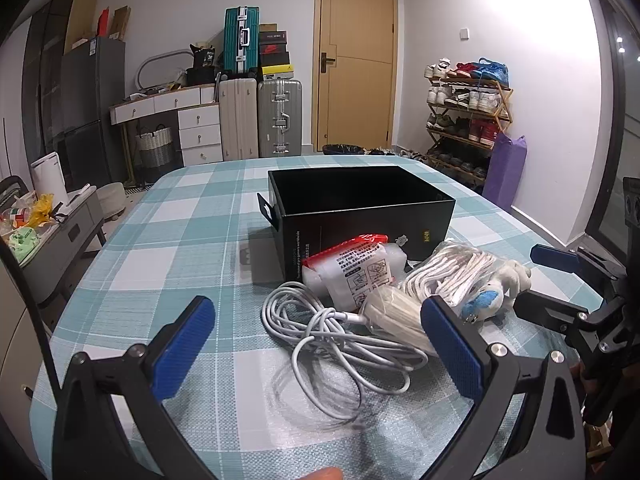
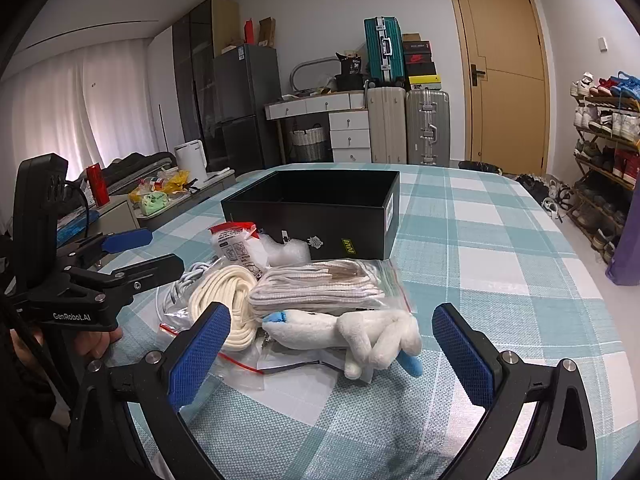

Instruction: Organize soft objects

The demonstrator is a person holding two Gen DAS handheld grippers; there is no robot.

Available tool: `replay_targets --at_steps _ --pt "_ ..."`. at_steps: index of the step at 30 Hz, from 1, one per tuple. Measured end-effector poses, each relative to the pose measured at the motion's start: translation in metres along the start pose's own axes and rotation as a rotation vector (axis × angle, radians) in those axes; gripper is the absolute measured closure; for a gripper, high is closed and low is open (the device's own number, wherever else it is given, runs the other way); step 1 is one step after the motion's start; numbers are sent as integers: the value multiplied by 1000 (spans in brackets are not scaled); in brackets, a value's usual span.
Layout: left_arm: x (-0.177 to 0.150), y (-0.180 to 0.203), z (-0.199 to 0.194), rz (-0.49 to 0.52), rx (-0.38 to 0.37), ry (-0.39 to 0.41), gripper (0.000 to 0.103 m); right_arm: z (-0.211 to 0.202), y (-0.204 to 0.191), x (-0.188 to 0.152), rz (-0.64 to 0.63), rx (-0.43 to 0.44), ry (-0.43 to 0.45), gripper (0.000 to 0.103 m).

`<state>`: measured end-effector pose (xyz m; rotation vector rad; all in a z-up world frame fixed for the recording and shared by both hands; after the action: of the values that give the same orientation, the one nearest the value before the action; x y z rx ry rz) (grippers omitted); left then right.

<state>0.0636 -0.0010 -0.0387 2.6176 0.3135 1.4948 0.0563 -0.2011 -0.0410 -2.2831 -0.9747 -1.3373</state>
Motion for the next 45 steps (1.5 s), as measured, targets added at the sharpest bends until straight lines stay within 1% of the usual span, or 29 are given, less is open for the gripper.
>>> replay_targets --at_steps 45 --pt "-3 -7 4 -4 8 -5 0 0 1 -1 3 -2 -2 0"
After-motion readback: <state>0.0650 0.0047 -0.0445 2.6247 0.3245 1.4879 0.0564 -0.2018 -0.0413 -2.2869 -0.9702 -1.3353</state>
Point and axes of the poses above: each gripper's, at about its wrist camera, not at the fingertips, and z roughly the way its jaws point, y to its right, x to its top, the point moved 8 cm from there along z, roughly the way its jaws point, and after that the axes turned 10 degrees about -z, right-handed, at the moved point
